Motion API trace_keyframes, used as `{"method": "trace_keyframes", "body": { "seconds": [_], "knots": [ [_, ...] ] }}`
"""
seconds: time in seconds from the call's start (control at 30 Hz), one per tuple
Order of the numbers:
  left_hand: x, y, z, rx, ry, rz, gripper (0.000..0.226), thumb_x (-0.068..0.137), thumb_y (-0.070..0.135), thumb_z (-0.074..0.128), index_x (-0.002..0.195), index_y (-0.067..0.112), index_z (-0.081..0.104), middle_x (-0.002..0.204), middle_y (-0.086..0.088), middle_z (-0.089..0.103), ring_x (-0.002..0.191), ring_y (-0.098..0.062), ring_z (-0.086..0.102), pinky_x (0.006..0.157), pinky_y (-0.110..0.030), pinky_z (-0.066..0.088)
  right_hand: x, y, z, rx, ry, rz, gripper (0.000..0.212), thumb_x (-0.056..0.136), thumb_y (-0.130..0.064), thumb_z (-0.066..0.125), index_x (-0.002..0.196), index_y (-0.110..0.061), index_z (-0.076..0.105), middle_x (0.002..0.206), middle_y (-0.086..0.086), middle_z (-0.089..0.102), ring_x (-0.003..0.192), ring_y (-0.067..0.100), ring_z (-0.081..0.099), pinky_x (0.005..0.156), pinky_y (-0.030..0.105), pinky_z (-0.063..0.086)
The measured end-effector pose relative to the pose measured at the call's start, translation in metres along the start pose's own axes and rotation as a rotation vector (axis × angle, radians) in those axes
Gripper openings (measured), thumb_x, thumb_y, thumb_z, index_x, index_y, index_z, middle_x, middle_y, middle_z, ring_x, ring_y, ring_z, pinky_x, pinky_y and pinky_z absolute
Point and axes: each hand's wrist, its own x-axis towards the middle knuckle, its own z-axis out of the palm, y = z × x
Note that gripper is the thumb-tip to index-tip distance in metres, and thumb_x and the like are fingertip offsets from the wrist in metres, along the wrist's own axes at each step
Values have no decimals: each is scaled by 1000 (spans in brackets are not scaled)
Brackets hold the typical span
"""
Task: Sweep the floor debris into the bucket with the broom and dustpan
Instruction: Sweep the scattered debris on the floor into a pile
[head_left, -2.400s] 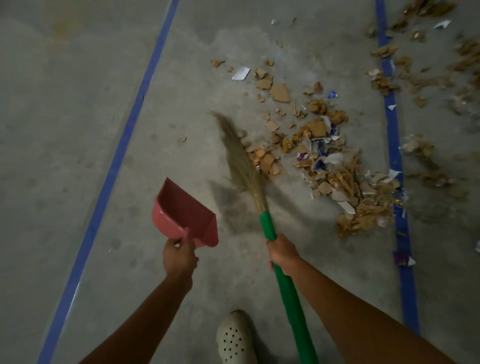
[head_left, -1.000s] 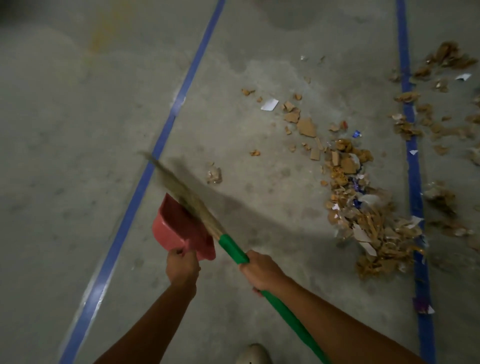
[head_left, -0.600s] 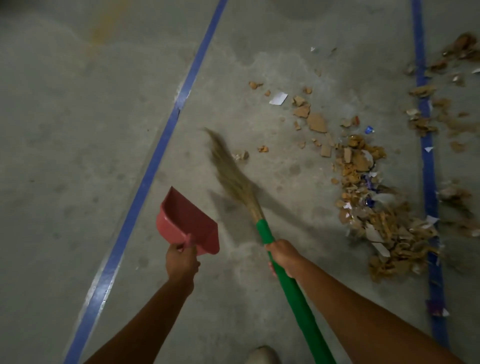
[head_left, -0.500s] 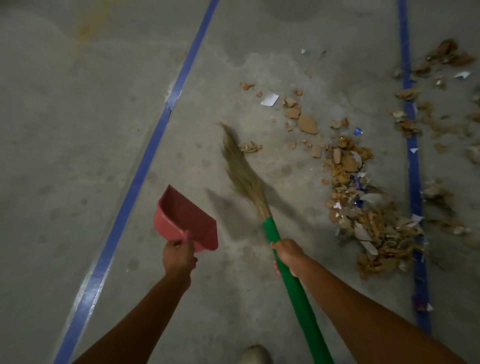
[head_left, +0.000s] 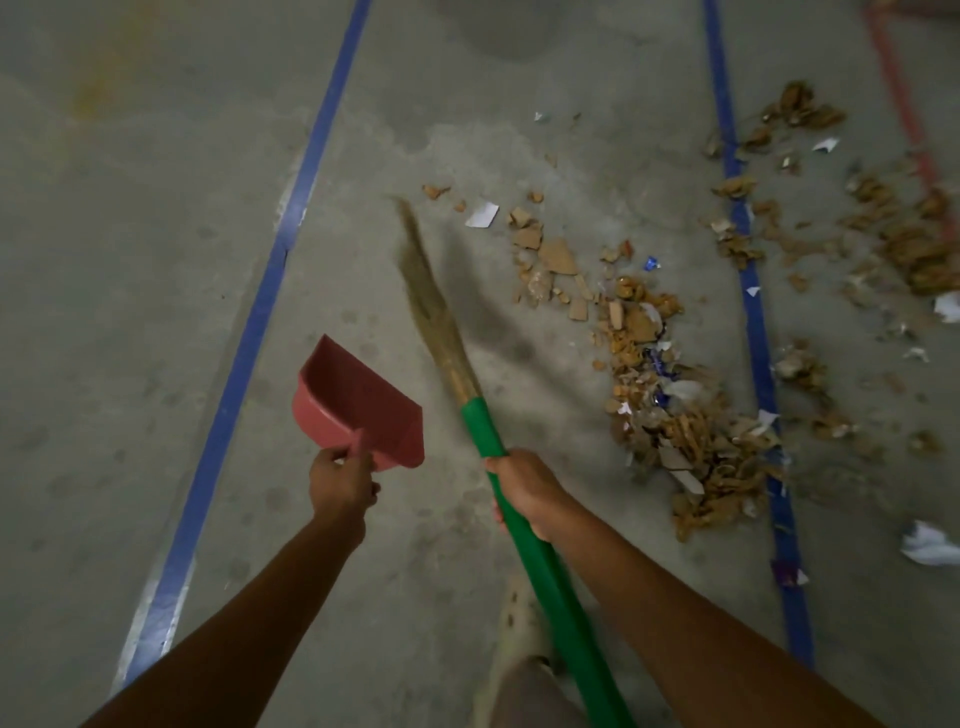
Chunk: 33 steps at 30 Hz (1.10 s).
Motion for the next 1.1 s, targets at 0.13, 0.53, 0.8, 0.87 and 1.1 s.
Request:
{"method": "trace_keyframes", "body": {
  "seconds": [0.13,0.53,0.8,0.87,1.1],
  "knots": [
    [16,11,10,69,-3,19,50,95,41,63,123,1,56,103,-18,68,62,-20,57,51,-29,46,32,-22,23,-45,-89,59,25,100,-24,49,111,-3,55,76,13,61,45,17,55,36,19,42],
    [77,39,64,152,-95,33,52,93,42,66,120,-2,56,108,-23,67,58,-21,54,50,-29,45,109,22,-27,195,160,201,33,102,-29,51,108,3,58,69,12,61,48,21,56,53,32,51],
    [77,87,114,211,-208,25,52,92,43,66,120,0,56,105,-20,69,56,-19,53,48,-28,43,45,2,-58,623,224,252,25,103,-27,47,97,-5,57,59,9,57,39,17,50,40,26,43],
    [75,106,123,229,-233,33,51,92,44,66,119,1,57,103,-19,69,55,-19,53,46,-27,43,26,-14,-57,651,228,250,24,102,-28,48,96,-7,56,63,9,57,41,17,51,41,26,43],
    [83,173,134,231,-259,93,53,91,47,66,118,2,57,97,-17,70,53,-19,54,45,-27,42,0,-71,-41,675,166,204,26,92,-28,65,102,-6,55,65,10,57,43,19,51,44,27,44]
  ]
}}
